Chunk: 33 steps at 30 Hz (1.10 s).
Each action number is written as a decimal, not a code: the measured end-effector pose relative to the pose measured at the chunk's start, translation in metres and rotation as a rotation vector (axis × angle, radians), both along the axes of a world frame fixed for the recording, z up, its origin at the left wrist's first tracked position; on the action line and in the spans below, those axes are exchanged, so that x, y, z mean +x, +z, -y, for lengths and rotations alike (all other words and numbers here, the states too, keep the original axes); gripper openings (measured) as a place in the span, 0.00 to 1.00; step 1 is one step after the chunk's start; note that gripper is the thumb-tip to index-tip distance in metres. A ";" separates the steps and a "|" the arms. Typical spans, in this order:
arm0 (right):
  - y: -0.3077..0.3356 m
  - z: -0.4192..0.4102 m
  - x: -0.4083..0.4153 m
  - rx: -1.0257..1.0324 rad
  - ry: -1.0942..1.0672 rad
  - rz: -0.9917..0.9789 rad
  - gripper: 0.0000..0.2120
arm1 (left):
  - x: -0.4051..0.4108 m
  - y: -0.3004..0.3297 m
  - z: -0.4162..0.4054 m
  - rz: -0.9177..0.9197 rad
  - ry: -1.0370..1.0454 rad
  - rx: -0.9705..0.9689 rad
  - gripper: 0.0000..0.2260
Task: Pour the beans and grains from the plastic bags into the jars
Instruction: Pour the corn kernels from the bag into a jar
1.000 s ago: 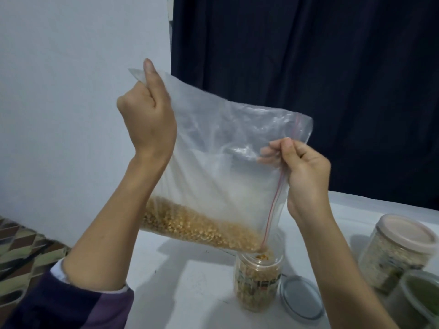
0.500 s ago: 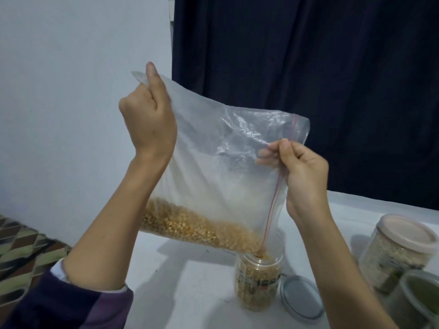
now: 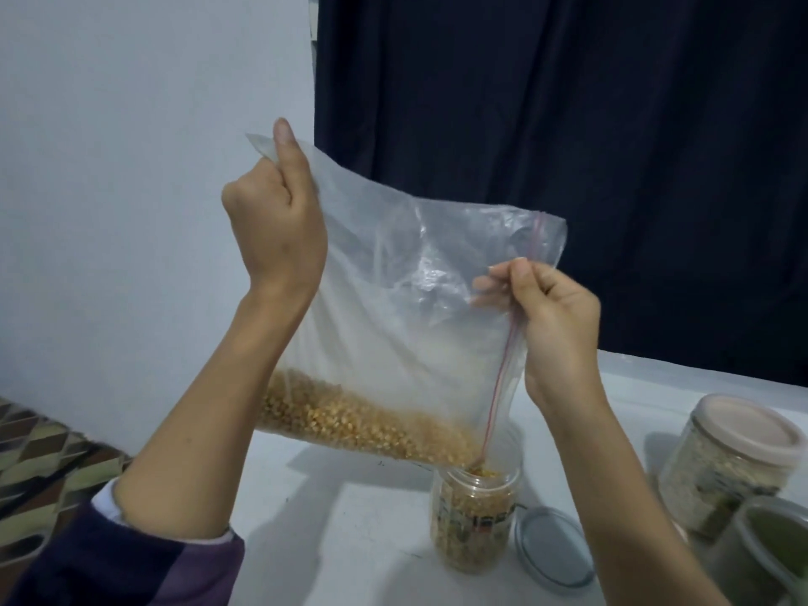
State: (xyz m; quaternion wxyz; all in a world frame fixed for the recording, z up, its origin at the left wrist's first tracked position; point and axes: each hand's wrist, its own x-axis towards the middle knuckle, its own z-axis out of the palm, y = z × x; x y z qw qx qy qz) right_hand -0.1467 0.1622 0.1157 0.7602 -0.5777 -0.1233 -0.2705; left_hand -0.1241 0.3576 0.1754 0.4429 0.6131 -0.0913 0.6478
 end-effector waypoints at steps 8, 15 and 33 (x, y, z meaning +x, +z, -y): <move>-0.004 0.008 -0.001 0.005 0.017 -0.020 0.11 | -0.001 -0.003 -0.001 -0.003 -0.003 0.004 0.24; -0.009 0.005 0.001 0.003 -0.009 -0.015 0.12 | -0.001 -0.005 0.000 -0.010 -0.020 0.002 0.24; -0.004 0.011 0.001 0.017 -0.087 -0.025 0.11 | -0.004 -0.004 0.003 -0.005 -0.066 0.003 0.24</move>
